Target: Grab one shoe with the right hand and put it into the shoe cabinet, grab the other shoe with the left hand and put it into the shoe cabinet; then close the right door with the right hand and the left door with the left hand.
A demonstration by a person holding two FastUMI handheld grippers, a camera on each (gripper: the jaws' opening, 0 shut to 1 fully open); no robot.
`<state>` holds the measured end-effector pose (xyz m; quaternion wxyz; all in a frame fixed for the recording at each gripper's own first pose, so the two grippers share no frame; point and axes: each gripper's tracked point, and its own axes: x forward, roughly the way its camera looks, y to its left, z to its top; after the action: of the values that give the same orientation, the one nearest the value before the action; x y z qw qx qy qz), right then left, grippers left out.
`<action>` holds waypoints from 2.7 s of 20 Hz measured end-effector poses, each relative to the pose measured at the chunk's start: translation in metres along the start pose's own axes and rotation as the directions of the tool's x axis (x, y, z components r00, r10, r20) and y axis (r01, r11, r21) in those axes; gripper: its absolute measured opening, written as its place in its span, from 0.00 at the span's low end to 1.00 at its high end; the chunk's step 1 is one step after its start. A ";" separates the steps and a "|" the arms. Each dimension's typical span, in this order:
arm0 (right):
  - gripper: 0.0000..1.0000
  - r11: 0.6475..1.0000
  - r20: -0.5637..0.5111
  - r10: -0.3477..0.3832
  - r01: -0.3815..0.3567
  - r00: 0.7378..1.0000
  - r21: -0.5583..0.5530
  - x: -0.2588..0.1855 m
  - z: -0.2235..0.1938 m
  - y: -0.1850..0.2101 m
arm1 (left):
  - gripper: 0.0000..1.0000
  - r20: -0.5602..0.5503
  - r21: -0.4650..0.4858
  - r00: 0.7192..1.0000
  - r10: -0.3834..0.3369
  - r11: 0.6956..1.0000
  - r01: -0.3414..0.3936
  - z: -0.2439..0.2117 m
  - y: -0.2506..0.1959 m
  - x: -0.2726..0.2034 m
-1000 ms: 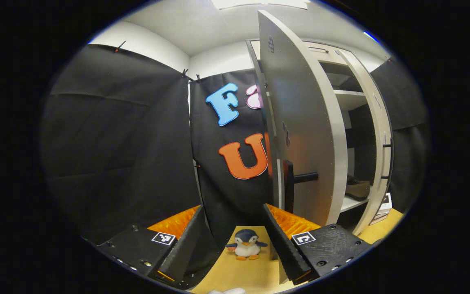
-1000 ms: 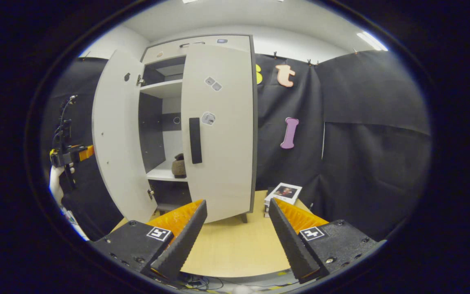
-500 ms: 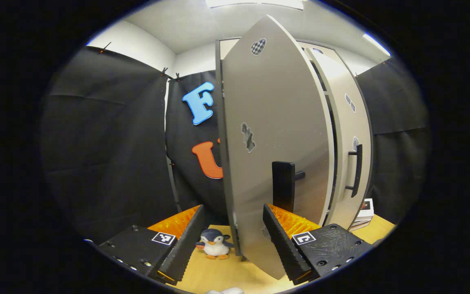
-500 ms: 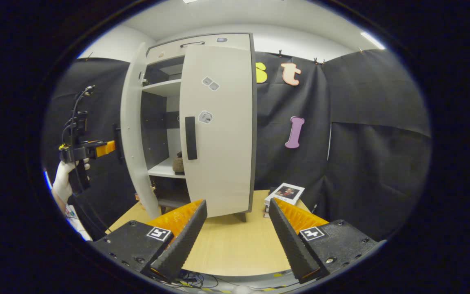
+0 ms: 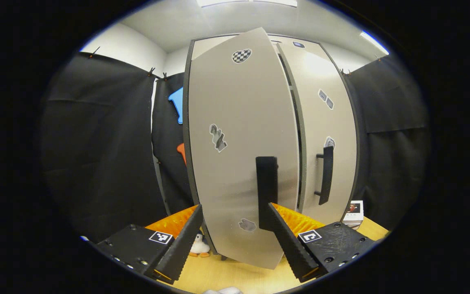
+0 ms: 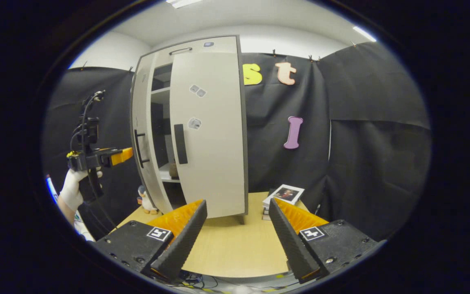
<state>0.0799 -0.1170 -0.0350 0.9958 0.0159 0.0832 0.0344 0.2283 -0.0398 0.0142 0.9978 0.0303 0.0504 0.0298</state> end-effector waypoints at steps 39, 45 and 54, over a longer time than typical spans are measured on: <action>0.99 0.998 0.068 0.046 -0.043 0.997 -0.036 -0.073 -0.004 0.087 | 0.96 -0.049 -0.091 0.998 -0.033 0.995 0.028 -0.045 0.021 -0.260; 0.99 0.999 0.062 0.014 -0.012 0.998 -0.034 -0.078 -0.010 0.081 | 0.96 -0.051 -0.090 0.997 -0.055 0.995 0.050 -0.049 0.016 -0.263; 0.99 0.999 0.095 -0.015 0.019 0.995 -0.045 -0.083 0.002 0.075 | 0.96 -0.026 -0.083 0.998 -0.060 0.995 0.057 -0.040 0.019 -0.263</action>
<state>-0.0063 -0.0477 -0.0161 0.9990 -0.0062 0.0352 0.0270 -0.0376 -0.0347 0.0021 0.9979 -0.0125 0.0642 0.0030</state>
